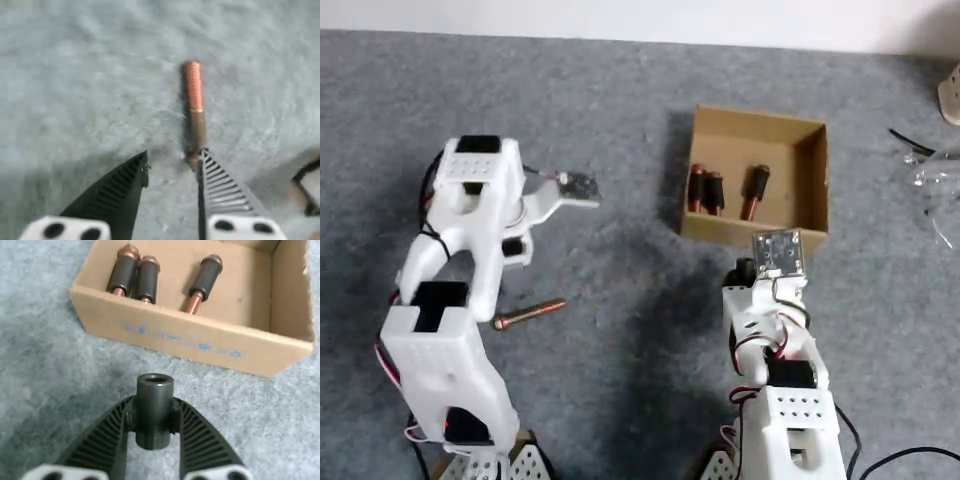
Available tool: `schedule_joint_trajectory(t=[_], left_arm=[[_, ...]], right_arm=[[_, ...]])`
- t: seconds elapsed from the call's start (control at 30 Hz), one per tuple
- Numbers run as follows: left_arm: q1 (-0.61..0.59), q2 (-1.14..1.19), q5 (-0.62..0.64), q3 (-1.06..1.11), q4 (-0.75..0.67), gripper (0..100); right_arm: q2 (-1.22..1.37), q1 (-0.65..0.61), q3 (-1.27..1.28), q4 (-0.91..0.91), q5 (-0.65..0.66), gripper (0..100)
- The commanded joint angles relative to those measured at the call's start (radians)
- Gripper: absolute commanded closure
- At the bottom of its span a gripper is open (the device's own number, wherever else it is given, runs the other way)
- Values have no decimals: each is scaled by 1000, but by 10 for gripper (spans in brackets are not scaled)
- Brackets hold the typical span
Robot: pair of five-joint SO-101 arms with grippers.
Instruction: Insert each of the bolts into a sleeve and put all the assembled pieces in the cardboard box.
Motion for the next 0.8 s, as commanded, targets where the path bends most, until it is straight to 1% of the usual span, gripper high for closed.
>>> schedule_joint_trajectory(t=[0.0, 0.07, 0.17, 0.23, 0.27, 0.3, 0.33, 0.4, 0.67, 0.77], left_arm=[[67, -22, 479, -97, -5, 839], [64, -22, 786, -107, -5, 839], [16, -21, 1275, -68, 2, 835], [-8, -13, 1559, -51, -6, 835], [-12, -12, 1679, -41, -18, 835], [-12, -10, 1771, -30, -43, 835], [-12, -5, 1837, -30, -60, 838], [-5, 4, 1895, -25, -71, 838], [27, 58, 1901, 76, -68, 836], [25, 53, 1903, 88, -46, 836]], right_arm=[[-21, 12, -8, -39, -3, 994], [-21, 10, -7, -39, -3, 994], [-21, 10, -7, -39, -3, 994], [-21, 12, -7, -39, -3, 994], [-21, 12, -7, -39, -3, 994], [-21, 12, -7, -39, -3, 994], [-21, 12, -7, -39, -3, 994], [-21, 12, -7, -39, -3, 994], [-21, 10, -7, -39, -3, 994], [-21, 7, -7, -39, 26, 994]])
